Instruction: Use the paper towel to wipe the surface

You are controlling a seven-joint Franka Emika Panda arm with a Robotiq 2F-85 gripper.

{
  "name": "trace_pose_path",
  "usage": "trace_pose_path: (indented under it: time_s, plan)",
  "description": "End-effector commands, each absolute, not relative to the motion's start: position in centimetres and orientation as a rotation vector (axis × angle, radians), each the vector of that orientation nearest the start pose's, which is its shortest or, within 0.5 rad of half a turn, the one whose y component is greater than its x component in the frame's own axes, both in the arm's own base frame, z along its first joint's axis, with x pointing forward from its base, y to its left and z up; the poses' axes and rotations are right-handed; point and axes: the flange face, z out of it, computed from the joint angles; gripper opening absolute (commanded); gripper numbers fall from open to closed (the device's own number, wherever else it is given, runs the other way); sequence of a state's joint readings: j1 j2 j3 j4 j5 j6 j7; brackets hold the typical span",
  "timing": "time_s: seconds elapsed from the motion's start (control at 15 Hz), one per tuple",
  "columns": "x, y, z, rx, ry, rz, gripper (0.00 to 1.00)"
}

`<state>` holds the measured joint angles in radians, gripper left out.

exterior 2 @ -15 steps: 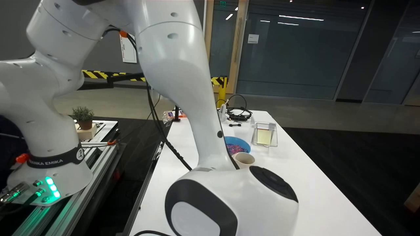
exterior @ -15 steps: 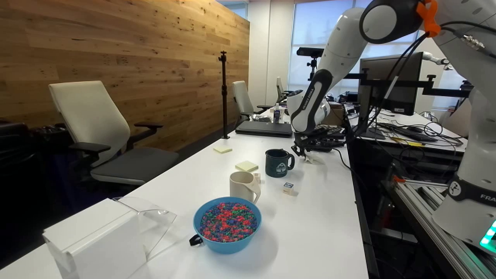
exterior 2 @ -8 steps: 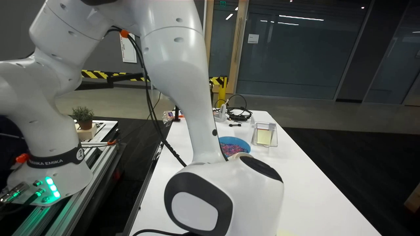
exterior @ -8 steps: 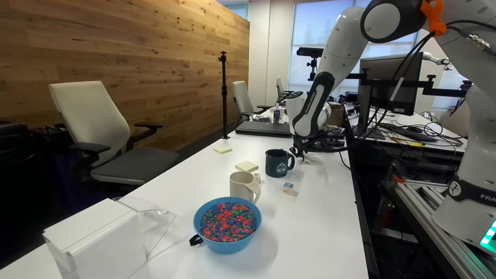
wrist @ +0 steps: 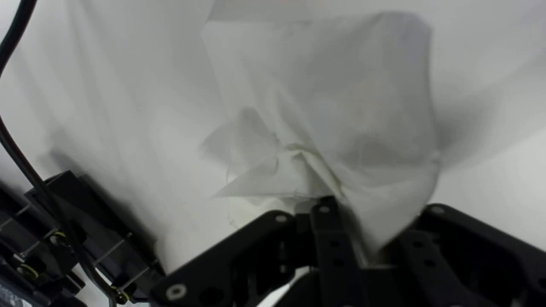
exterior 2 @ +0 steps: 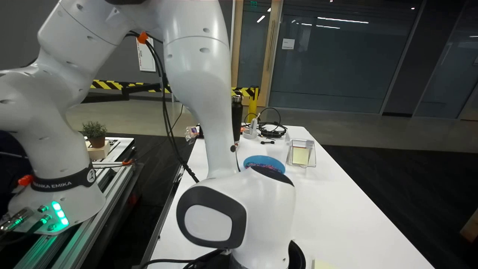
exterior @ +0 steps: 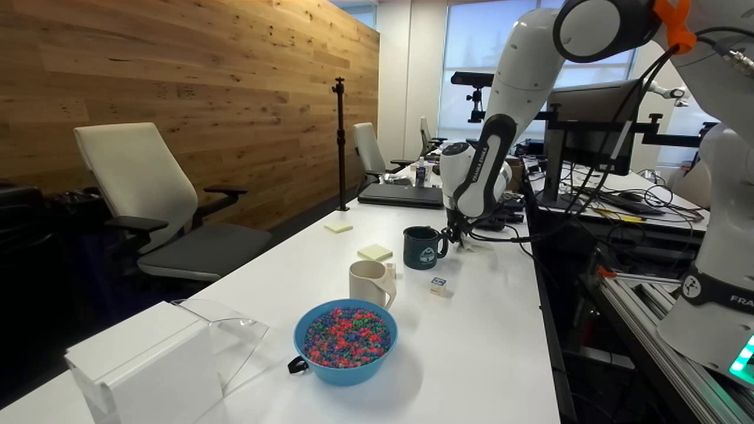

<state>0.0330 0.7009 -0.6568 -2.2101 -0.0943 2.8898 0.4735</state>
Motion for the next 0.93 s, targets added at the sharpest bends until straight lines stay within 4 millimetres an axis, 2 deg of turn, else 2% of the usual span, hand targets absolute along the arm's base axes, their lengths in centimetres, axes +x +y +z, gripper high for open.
trace_pose_path:
  time_s: [0.0, 0.6, 0.87]
  plan:
    - [42.9, -30.4, 13.2, -3.306, 1.345, -0.144, 0.01]
    - [42.4, -25.0, 13.7, -3.391, 1.084, -0.148, 0.01]
    - [42.2, -23.3, 14.1, -3.392, 1.008, -0.137, 0.01]
